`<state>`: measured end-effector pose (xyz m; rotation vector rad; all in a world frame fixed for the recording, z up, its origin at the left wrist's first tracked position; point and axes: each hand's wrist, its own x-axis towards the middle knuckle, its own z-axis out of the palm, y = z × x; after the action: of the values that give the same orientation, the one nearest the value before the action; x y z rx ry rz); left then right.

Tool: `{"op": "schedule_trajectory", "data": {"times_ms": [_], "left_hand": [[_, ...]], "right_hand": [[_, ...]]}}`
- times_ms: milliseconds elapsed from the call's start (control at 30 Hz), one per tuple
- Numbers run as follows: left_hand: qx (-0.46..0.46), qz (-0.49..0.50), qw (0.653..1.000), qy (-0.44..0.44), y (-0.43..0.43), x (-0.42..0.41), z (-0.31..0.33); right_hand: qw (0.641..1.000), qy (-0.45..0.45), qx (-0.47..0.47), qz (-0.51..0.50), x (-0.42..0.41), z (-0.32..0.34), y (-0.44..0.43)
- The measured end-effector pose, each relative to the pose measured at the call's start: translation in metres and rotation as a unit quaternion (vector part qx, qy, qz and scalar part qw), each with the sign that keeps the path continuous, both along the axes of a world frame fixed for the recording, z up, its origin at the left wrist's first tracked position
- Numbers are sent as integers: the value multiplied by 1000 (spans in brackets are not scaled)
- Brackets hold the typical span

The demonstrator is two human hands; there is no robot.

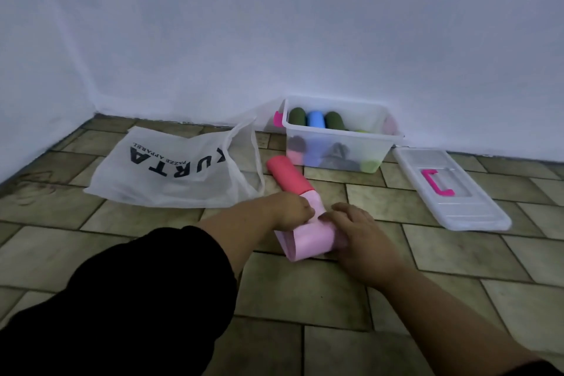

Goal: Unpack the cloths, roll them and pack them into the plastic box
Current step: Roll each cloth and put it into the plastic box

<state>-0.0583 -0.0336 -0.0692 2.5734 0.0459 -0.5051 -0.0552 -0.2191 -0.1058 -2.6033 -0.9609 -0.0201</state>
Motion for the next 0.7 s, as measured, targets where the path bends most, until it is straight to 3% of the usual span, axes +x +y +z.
{"op": "schedule_trajectory", "data": {"times_ms": [133,267,367,500,700], "left_hand": [[63,-2,998,10,6,6,-7],[113,-19,993,29,1,11,-7],[135,-21,990,36,-4,10,-7],[110,12,992,54,-4,9,-4],[142,11,988,56,-10,8,-6]], "right_hand": [[970,104,134,-174,-21,2,12],[966,133,20,-221,-34,0,41],[966,124,-12,-228,-32,-3,49],[977,66,-32,-200,-34,-6,45],[984,-77,-48,-152,-53,-14,35]]}}
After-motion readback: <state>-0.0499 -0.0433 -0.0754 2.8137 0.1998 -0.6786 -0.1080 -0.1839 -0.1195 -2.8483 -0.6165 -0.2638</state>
